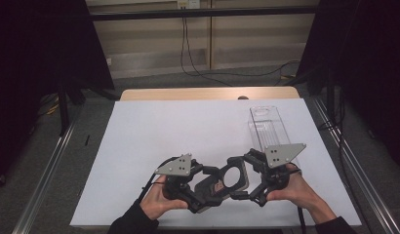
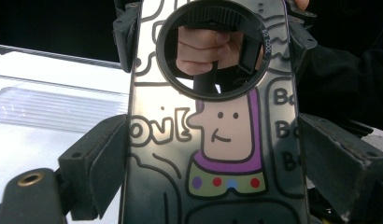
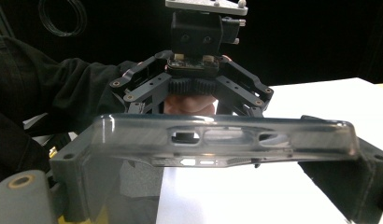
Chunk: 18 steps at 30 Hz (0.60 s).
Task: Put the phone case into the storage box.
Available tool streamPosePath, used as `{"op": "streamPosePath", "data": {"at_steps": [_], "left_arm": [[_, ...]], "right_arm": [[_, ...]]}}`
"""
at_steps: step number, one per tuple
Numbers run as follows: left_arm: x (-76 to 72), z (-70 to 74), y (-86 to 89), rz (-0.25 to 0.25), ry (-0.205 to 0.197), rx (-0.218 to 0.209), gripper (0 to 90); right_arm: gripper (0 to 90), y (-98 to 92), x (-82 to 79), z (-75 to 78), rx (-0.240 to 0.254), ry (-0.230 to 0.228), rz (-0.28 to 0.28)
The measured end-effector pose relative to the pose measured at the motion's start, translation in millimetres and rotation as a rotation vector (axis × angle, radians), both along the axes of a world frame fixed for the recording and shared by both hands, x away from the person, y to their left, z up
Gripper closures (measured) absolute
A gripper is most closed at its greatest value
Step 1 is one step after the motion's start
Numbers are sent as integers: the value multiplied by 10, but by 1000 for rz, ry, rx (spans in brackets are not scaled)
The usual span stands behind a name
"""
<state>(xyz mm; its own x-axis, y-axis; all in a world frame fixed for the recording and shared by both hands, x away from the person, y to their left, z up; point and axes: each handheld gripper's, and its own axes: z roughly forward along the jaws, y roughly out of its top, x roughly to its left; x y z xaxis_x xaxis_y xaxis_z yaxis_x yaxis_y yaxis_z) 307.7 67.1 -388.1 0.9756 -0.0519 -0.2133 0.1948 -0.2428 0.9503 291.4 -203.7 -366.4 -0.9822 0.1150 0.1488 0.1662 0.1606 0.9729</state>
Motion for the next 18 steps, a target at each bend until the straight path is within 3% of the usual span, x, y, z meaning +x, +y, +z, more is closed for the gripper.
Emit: {"op": "streamPosePath", "data": {"at_steps": [11, 16, 18], "left_arm": [[26, -17, 13, 3, -27, 2, 118], [19, -37, -3, 36, -34, 25, 104], [9, -42, -4, 68, -28, 29, 39]], "right_arm": [[108, 9, 12, 10, -22, 10, -3], [115, 3, 27, 9, -38, 18, -7], [116, 1, 29, 2, -53, 23, -6]]}}
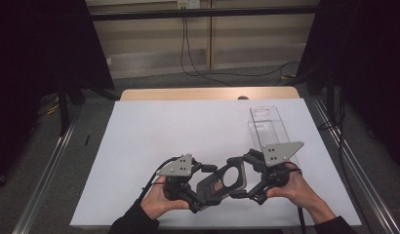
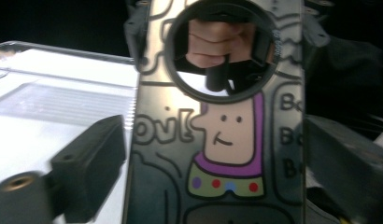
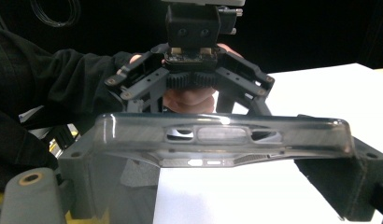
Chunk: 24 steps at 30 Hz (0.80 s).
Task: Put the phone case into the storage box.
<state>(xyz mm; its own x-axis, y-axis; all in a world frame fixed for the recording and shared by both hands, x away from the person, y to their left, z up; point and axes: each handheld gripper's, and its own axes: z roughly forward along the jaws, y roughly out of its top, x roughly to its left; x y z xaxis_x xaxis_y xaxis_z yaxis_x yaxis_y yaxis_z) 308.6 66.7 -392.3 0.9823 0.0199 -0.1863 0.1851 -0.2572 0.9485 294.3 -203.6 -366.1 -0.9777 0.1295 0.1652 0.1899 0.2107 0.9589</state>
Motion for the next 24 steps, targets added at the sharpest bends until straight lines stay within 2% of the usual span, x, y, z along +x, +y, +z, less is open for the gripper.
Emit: {"op": "streamPosePath", "data": {"at_steps": [3, 5, 8, 10, 12, 14, 16, 20, 24], "left_arm": [[13, 10, 24, 32, 17, -4, 0], [14, 28, 50, 56, 15, 0, 7], [7, 56, 115, 98, -21, 12, 7], [2, 74, 160, 154, -62, 31, 8], [4, 87, 207, 211, -57, 46, 7], [4, 88, 263, 228, -50, 40, 7], [1, 83, 329, 246, -60, 42, 10], [-12, -1, 491, 299, -80, 55, 11], [-1, -102, 678, 386, -60, 63, 14]], "right_arm": [[117, -8, 1, 2, -5, -1, -5], [117, -21, 10, 1, -10, 5, -10], [118, -46, 21, -2, -25, 13, -25], [118, -60, 26, 2, -29, 20, -38], [118, -74, 29, 4, -33, 20, -51], [118, -92, 33, 7, -43, 24, -68], [118, -109, 42, 8, -44, 29, -89], [118, -141, 63, 12, -55, 35, -135], [118, -170, 80, 16, -58, 43, -169]]}}
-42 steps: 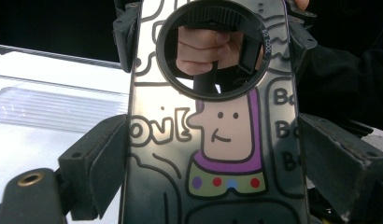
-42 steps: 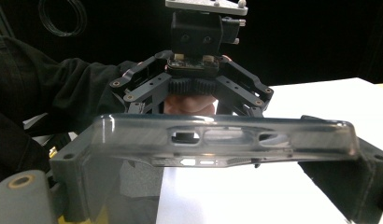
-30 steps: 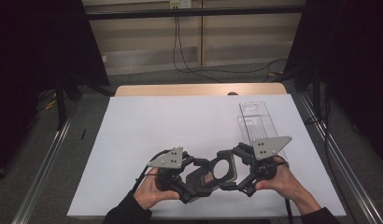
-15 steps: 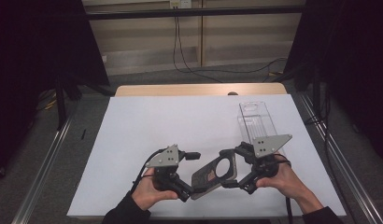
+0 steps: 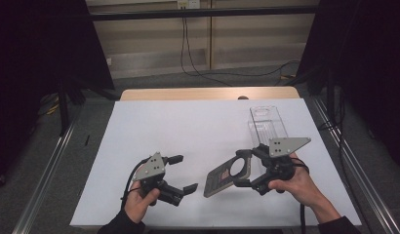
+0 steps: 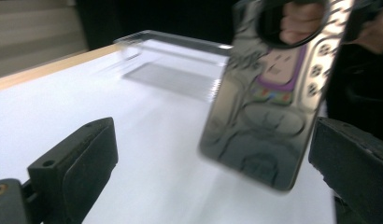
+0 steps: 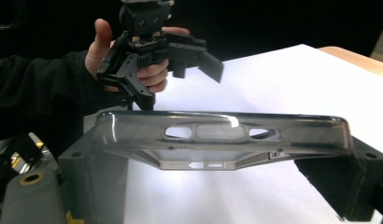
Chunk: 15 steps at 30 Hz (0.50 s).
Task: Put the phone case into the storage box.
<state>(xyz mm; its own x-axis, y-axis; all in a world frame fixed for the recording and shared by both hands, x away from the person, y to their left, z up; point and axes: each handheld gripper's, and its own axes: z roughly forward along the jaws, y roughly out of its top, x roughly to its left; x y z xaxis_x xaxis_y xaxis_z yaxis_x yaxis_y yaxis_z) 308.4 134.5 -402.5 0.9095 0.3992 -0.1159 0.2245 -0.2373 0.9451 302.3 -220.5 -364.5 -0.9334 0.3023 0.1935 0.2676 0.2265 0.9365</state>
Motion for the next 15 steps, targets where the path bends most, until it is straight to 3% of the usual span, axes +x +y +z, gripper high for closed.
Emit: {"op": "streamPosePath", "data": {"at_steps": [2, 4, 6, 10, 15], "left_arm": [[2, -31, 101, 53, -4, -21, 14], [-3, -40, 188, 118, -20, -11, 14], [-3, -42, 274, 167, -32, -46, 12], [-21, -47, 389, 266, -56, -48, 8], [-66, -69, 508, 294, -81, -47, 11]], "right_arm": [[118, -4, 3, 0, -6, 1, -14], [119, -3, 5, -2, -7, 2, -21], [118, -1, 15, -6, -10, 3, -31], [119, -3, 31, -15, -19, 9, -58], [119, -27, 59, -21, -18, 20, -92]]}}
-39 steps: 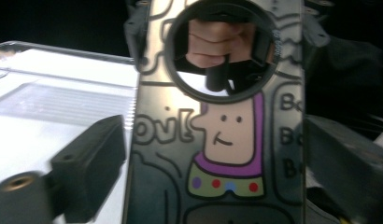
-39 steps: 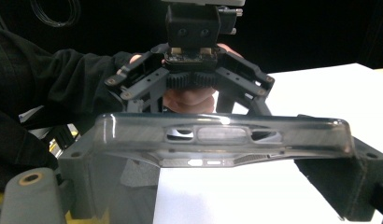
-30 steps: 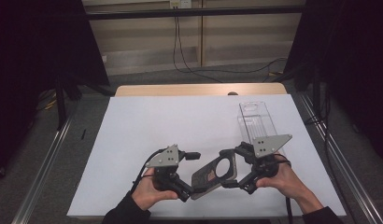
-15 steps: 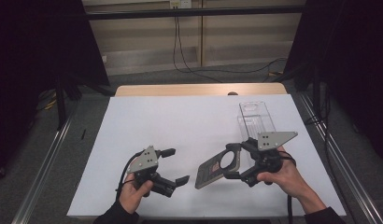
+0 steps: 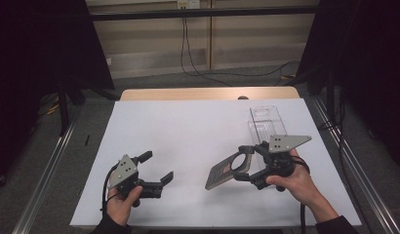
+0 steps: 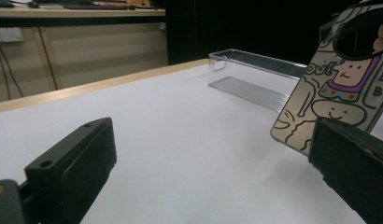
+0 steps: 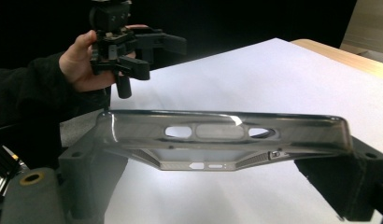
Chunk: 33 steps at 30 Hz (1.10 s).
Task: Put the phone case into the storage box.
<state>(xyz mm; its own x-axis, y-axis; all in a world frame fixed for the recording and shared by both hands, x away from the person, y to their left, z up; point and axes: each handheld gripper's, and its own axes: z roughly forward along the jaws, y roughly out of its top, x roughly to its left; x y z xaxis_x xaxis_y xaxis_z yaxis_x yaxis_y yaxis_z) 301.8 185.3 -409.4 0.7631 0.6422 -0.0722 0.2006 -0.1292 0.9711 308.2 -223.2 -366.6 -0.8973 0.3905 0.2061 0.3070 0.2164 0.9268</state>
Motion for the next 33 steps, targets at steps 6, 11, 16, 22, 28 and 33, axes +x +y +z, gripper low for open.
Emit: {"op": "streamPosePath", "data": {"at_steps": [6, 11, 16, 22, 28, 33], "left_arm": [[-123, -64, 118, 88, -9, 12, 17], [-202, -88, 248, 156, -37, -18, 18], [-240, -114, 419, 234, -49, -61, 18], [-237, -167, 522, 262, -4, -72, 17], [-178, -228, 522, 286, 38, -71, 17], [-182, -232, 502, 262, 37, -69, 17]], "right_arm": [[119, -25, 23, -1, 5, 2, -35], [119, -32, 33, -11, -23, 7, -56], [119, -99, 33, -11, -19, 7, -91], [119, -200, 38, 15, -5, 9, -143], [119, -245, 89, 61, -15, 9, -176], [119, -291, 166, 139, -8, 6, -224]]}}
